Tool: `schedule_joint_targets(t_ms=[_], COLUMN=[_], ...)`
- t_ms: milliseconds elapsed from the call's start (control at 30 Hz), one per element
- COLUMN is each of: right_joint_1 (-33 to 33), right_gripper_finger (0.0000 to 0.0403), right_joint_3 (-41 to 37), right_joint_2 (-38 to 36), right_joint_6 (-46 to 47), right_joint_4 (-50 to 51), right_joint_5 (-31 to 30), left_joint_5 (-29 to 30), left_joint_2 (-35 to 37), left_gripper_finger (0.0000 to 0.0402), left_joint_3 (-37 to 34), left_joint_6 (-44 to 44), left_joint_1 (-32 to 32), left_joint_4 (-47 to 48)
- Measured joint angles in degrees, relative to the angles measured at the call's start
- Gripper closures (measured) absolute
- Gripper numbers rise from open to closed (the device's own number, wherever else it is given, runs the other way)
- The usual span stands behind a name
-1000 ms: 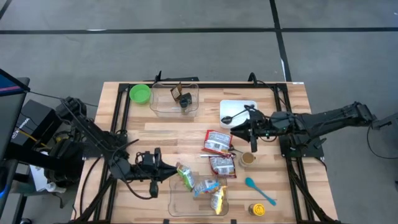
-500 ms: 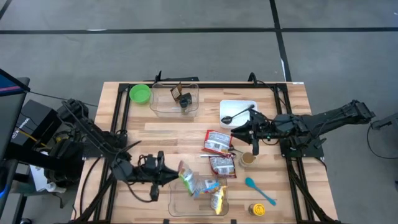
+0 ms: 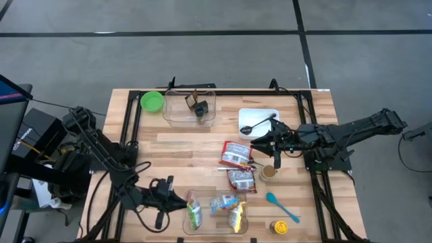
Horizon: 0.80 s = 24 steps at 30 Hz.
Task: Pick & Place Food Item
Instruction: Put the green noodle pack into the bottom transparent bin
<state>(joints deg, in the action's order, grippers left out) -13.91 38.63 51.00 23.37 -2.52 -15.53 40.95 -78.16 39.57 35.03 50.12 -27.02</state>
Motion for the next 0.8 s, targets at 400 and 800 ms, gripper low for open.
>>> schedule_joint_targets(t_ms=[400, 800], right_joint_1=[0.07, 0.07], right_gripper_finger=[0.0326, 0.0326], right_joint_3=[0.0, 0.0], right_joint_2=[0.0, 0.0], right_joint_6=[0.0, 0.0], right_joint_4=[0.42, 0.42], right_joint_5=[0.0, 0.0], left_joint_5=[-6.5, -7.32], left_joint_2=[0.01, 0.01], left_gripper_finger=[0.0401, 0.0401], left_joint_3=[0.0, 0.0], left_joint_6=[0.17, 1.26], left_joint_1=[0.01, 0.01], left_joint_4=[8.87, 15.75])
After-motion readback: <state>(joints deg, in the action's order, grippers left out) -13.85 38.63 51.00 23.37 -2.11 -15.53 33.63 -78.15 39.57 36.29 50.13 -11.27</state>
